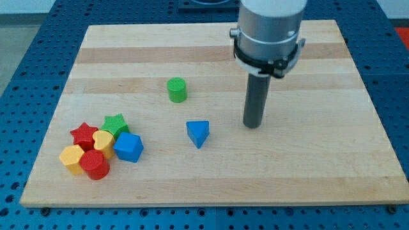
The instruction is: Push the blue triangle to the right of green star
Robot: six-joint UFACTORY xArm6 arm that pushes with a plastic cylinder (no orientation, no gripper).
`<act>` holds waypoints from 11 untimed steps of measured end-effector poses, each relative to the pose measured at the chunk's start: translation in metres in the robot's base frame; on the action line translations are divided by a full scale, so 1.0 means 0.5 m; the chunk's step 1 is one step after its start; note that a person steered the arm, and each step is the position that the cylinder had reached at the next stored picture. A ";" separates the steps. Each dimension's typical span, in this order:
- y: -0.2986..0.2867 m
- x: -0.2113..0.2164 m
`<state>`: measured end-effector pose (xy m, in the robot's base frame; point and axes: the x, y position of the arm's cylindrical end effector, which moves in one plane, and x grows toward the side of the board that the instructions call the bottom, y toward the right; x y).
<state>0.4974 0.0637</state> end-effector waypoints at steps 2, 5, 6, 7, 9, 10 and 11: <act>-0.078 0.058; -0.191 0.045; -0.239 0.036; -0.237 0.038; -0.099 0.021; -0.119 -0.025; -0.174 -0.025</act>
